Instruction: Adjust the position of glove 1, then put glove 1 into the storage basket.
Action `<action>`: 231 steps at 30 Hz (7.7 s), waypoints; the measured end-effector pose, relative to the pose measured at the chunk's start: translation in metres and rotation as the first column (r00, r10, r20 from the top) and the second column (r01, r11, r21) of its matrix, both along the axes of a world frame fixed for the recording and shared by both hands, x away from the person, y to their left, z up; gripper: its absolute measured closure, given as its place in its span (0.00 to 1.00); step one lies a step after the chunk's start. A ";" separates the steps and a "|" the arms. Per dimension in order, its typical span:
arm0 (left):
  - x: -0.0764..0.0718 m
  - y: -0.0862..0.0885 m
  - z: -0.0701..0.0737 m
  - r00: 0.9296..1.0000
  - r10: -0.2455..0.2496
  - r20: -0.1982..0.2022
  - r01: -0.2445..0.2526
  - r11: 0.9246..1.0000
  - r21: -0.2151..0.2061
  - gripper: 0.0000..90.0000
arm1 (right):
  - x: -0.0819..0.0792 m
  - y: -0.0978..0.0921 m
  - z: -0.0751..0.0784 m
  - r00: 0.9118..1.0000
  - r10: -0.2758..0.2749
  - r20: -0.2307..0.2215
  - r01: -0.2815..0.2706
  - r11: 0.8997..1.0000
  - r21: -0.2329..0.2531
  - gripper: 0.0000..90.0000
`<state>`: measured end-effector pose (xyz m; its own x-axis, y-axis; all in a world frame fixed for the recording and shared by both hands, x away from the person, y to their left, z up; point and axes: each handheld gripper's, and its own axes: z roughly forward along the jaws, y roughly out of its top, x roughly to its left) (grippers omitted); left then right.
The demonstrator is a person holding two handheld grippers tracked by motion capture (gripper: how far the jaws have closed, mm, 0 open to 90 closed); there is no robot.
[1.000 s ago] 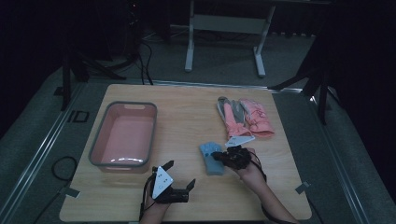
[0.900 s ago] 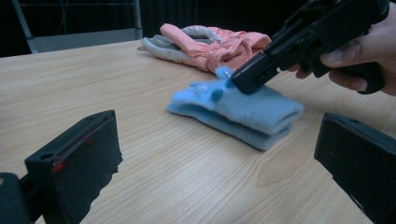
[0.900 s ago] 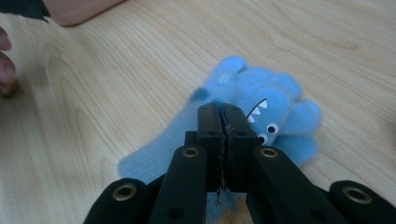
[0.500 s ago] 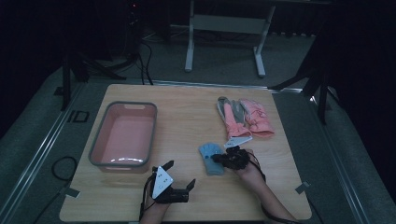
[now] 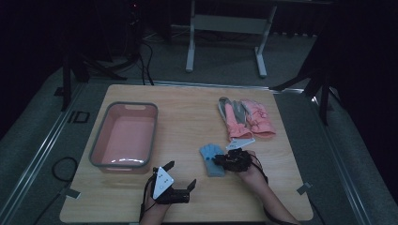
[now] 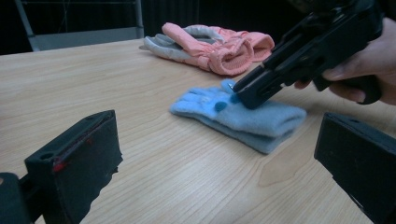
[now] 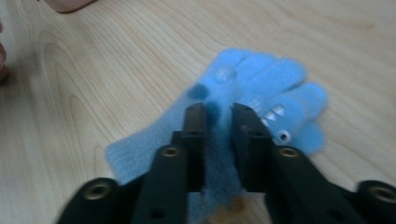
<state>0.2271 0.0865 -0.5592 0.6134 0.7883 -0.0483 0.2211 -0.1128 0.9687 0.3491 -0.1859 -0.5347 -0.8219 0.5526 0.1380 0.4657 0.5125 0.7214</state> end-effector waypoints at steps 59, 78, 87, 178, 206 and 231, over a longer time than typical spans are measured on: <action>0.073 -0.087 0.003 0.897 -0.368 -0.246 0.441 0.788 0.429 0.63 | 0.027 0.014 -0.014 0.988 -0.140 -0.060 0.138 0.990 -0.040 0.74; 0.075 -0.085 0.011 0.903 -0.336 -0.268 0.423 0.805 0.416 0.86 | 0.014 0.020 -0.009 0.991 -0.103 0.087 0.107 0.994 -0.036 0.92; 0.078 -0.079 0.028 0.906 -0.327 -0.270 0.419 0.790 0.448 0.87 | 0.019 0.027 0.008 0.991 -0.099 0.091 0.101 0.995 -0.018 0.92; 0.101 0.141 0.083 0.945 -0.122 -0.302 0.305 0.657 0.690 0.87 | 0.072 0.272 0.053 0.998 0.049 -0.042 -0.047 0.998 0.052 0.93; 0.107 0.150 0.073 0.943 0.016 -0.334 0.204 0.763 0.613 0.31 | 0.075 0.268 0.058 0.996 0.061 -0.058 -0.056 0.995 0.080 0.29; 0.086 0.135 0.110 0.940 0.016 -0.341 0.124 0.915 0.383 0.29 | 0.055 0.208 0.084 0.995 0.099 -0.016 -0.097 0.988 0.121 0.22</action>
<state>0.3129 0.2217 -0.4488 0.6587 0.7507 0.0516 0.5023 -0.4897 0.7127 0.4038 0.0222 -0.4510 -0.8673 0.4480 0.2171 0.4340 0.4667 0.7706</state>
